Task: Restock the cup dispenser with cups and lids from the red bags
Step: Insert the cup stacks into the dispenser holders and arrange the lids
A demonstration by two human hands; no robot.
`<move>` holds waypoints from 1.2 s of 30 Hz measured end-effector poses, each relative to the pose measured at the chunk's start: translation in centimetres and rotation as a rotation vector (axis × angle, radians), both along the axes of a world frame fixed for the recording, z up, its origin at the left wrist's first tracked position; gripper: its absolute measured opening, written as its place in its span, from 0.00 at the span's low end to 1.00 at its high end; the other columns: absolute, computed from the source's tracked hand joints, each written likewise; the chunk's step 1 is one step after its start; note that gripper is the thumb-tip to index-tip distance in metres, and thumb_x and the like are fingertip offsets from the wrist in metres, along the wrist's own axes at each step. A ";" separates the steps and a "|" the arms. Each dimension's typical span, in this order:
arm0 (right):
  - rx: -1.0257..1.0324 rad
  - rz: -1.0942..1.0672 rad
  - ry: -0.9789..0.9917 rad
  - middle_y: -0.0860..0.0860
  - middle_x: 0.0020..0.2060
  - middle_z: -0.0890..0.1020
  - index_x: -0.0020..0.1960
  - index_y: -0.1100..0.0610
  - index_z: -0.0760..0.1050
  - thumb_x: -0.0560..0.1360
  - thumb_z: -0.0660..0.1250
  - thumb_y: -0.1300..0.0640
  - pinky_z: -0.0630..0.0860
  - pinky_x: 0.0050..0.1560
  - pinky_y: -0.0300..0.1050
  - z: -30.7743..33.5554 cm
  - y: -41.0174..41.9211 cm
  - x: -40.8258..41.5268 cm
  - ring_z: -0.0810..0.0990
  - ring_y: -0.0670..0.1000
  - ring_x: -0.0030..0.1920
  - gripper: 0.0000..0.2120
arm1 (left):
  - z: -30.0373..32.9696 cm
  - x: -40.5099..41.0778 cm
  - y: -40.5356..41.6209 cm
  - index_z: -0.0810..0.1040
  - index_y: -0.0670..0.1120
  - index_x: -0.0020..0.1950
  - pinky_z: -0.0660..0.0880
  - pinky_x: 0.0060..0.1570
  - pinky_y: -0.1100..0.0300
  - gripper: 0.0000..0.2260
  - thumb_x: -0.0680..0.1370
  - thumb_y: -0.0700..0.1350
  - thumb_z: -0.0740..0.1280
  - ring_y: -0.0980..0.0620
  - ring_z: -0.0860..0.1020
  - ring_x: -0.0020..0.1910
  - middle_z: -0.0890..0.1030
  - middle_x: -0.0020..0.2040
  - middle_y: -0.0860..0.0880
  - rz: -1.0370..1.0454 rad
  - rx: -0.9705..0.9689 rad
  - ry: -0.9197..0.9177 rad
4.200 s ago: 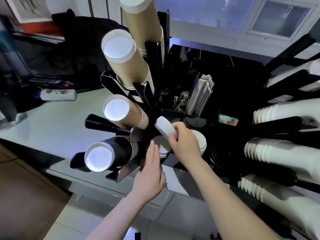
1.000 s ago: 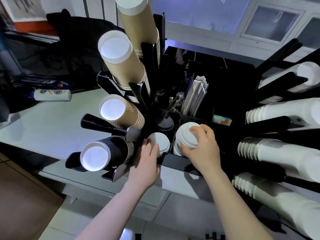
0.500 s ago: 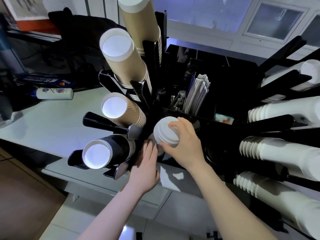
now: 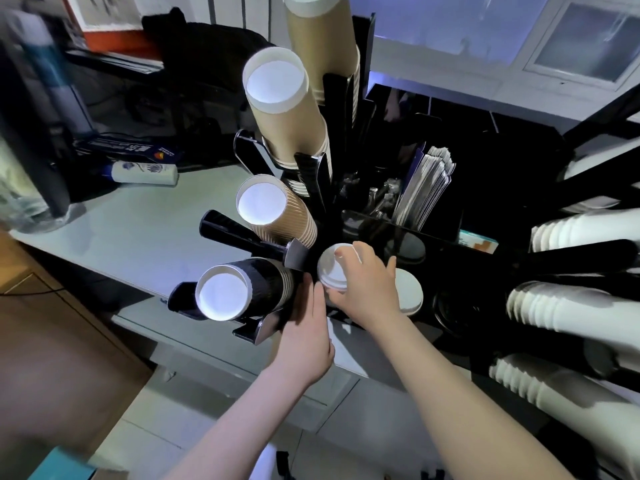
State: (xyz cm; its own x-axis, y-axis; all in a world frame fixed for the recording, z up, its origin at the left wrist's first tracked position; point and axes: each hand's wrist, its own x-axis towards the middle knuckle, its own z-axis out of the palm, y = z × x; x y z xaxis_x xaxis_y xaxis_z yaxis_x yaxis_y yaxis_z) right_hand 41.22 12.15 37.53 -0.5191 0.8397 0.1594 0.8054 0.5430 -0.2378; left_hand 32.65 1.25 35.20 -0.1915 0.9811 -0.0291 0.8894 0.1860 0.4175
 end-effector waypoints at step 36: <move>-0.117 -0.262 -0.102 0.50 0.58 0.78 0.63 0.51 0.72 0.67 0.71 0.36 0.75 0.56 0.52 1.7 1.0 7.4 0.75 0.55 0.60 0.30 | 1.2 1.7 4.6 0.42 0.51 0.78 0.55 0.70 0.49 0.37 0.77 0.53 0.62 0.37 0.52 0.74 0.42 0.77 0.37 -0.162 -0.075 0.384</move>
